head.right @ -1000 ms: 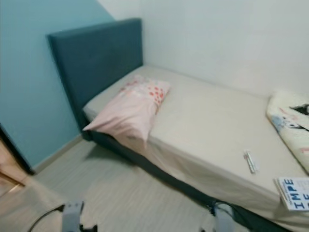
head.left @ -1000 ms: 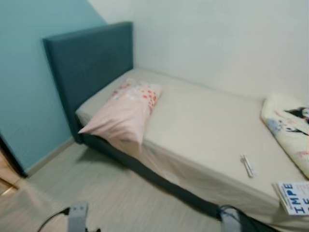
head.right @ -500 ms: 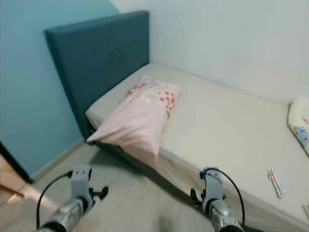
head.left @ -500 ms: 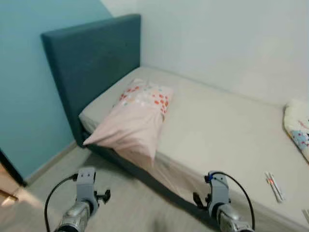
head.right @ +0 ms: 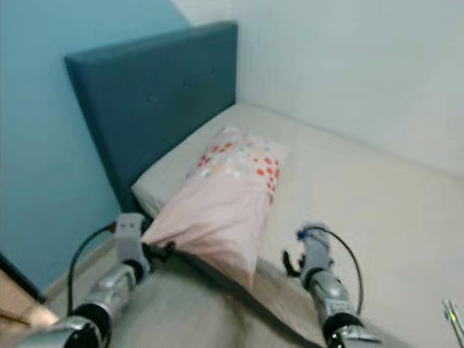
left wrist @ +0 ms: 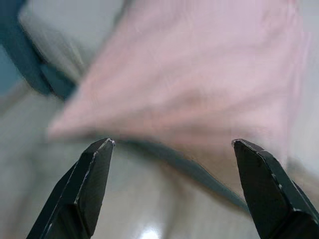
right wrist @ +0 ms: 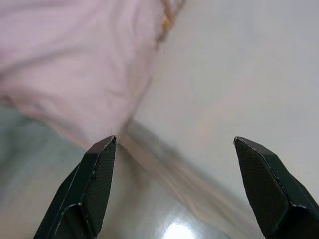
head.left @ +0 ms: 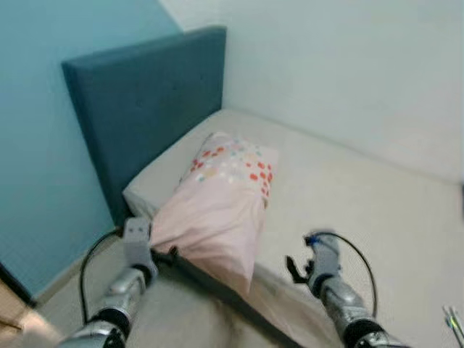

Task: Clean up the room

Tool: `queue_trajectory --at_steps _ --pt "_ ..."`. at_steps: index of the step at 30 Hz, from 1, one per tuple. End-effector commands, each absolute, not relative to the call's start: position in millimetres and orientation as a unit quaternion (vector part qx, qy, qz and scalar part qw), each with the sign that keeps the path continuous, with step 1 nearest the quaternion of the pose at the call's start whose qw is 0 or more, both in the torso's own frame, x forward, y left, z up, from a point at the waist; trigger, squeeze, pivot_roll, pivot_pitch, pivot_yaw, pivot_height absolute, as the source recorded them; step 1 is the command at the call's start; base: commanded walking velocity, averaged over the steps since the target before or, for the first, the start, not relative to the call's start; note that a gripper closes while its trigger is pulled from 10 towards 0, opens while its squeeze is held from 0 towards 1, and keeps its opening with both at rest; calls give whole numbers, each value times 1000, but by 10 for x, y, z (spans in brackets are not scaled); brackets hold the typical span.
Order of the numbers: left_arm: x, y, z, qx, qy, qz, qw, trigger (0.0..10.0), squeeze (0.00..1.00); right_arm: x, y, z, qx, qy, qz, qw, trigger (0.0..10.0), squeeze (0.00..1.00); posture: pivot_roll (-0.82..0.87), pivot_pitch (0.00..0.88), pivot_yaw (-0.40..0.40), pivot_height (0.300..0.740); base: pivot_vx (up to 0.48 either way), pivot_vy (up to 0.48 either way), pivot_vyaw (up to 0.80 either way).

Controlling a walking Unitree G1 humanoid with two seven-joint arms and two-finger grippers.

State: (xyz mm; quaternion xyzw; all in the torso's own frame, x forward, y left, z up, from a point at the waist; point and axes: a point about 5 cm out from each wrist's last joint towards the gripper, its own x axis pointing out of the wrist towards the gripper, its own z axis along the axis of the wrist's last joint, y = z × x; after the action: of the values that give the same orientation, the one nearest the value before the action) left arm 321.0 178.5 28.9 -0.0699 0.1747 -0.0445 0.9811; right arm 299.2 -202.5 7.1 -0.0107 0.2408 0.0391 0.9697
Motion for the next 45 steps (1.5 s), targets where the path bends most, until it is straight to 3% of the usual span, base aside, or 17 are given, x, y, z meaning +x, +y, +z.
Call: queue_trajectory --at_steps 1,12,27,34,45 --pt "3224 1702 299 -78 170 -57 981 10000 0 3008 -2049 107 -4 229 50 972 10000 0 -97 0 -35 740 446 0 763" --pt "3200 1627 269 -73 173 -77 979 10000 0 3111 -1917 205 -43 209 89 973 10000 0 -94 0 -33 740 447 0 739" --pt "3196 1585 266 -76 172 -89 978 10000 0 3124 -2039 213 -58 226 53 971 10000 0 -95 0 -37 740 445 0 0" --pt "3188 1556 249 -66 181 -101 976 10000 0 3096 -2268 233 -23 229 2 973 10000 0 -98 0 -33 740 408 0 -781" --pt "3204 1592 261 -40 181 -80 979 10000 0 3008 -2474 200 -19 243 -37 969 10000 0 -103 0 -25 740 0 0 -776"
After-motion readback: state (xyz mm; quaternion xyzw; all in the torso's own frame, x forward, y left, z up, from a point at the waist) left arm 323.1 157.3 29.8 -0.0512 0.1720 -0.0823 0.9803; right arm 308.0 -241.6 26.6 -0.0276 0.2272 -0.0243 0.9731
